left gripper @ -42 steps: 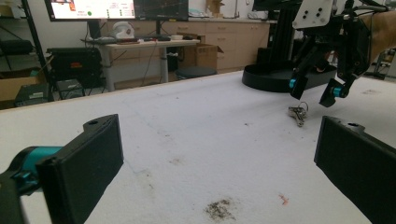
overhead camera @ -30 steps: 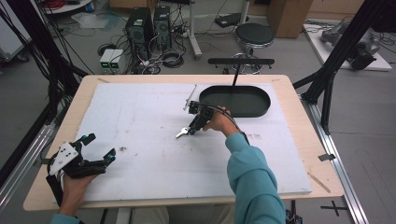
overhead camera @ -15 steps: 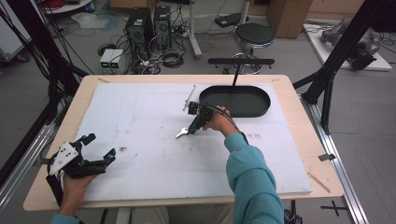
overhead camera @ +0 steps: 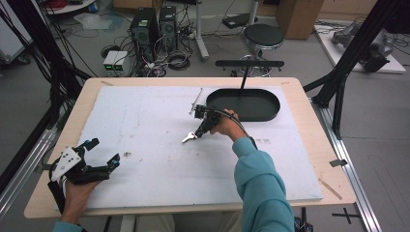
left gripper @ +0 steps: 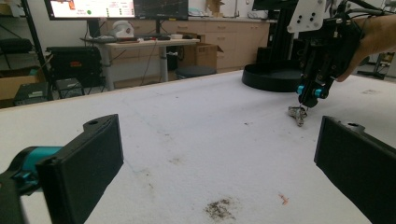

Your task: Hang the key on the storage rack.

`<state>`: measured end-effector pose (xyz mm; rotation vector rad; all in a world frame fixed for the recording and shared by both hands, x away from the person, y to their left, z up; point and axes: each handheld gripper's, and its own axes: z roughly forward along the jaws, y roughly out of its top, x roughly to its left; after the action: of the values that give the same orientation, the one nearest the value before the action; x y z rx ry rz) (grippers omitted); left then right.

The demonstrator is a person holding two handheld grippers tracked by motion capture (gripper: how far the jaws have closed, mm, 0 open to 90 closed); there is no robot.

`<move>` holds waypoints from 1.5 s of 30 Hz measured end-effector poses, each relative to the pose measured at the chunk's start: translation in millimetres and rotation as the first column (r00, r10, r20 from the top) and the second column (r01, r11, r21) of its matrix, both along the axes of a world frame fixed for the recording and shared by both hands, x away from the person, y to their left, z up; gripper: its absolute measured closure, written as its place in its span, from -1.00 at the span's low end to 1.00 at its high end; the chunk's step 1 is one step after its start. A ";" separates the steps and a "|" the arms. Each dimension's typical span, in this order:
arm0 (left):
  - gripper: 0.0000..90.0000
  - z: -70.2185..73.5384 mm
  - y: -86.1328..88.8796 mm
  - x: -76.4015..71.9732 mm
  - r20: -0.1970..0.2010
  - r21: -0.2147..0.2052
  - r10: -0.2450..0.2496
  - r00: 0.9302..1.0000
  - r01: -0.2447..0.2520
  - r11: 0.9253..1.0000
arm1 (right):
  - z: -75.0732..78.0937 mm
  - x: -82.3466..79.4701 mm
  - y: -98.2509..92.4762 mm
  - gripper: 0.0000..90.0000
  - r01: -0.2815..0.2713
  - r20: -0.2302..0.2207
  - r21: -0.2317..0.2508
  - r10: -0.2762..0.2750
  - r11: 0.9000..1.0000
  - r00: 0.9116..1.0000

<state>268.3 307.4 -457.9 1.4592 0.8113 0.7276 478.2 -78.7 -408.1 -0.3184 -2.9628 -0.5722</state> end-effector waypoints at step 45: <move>-0.96 -0.1 0.1 0.2 -0.001 -0.004 0.002 1.000 -0.002 1.000 | 128.4 -4.9 -85.1 0.97 0.276 0.138 0.433 -0.366 0.858 0.920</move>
<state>268.5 307.5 -458.0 1.4552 0.8148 0.7268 473.3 -163.7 -279.7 -0.7613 -2.8936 -1.3195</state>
